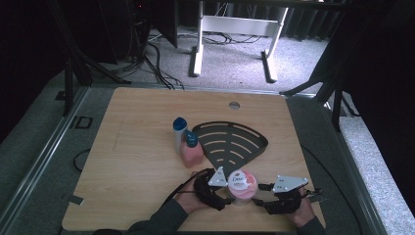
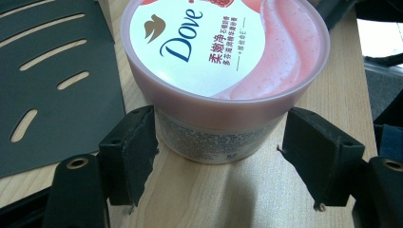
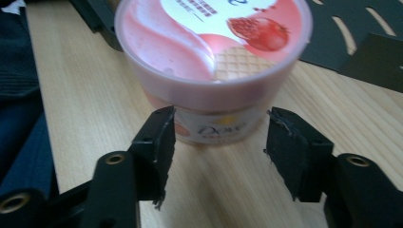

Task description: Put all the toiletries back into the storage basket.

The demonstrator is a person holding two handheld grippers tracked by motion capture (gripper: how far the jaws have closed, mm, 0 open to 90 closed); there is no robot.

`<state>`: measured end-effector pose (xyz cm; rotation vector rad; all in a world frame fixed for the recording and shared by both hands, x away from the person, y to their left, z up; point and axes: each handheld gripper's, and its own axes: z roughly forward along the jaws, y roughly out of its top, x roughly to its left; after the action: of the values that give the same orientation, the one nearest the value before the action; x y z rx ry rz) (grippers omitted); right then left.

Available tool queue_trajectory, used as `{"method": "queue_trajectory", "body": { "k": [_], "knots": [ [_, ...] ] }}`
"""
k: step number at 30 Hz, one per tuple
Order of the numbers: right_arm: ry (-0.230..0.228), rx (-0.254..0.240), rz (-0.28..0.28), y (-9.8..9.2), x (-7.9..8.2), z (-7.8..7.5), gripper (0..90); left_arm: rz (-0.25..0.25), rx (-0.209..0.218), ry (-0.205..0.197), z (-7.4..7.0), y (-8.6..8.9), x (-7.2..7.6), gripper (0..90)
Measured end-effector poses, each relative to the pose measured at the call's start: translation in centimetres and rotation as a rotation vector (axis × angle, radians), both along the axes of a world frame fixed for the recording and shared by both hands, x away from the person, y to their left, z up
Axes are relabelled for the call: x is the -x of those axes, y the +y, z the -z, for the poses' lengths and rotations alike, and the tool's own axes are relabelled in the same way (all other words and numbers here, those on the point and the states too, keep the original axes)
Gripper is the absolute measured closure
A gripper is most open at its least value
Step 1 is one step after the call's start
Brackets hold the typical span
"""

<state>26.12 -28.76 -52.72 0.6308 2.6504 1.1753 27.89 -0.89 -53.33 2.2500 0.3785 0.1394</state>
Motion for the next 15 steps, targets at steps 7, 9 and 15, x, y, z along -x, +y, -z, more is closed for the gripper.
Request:
{"method": "queue_trajectory", "body": {
  "k": [7,9,15],
  "knots": [
    [0.009,-0.013,-0.011,0.56,-0.11,0.19,32.4,0.009,0.010,-0.009,0.13,-0.08,-0.10,25.7],
    [0.007,-0.023,-0.008,0.62,-0.16,0.21,30.3,0.010,0.011,-0.010,0.14,-0.11,-0.11,25.4],
    [0.007,-0.032,-0.007,0.81,-0.27,0.39,26.1,0.010,0.014,-0.032,0.25,-0.31,-0.03,22.5]
  ]
}}
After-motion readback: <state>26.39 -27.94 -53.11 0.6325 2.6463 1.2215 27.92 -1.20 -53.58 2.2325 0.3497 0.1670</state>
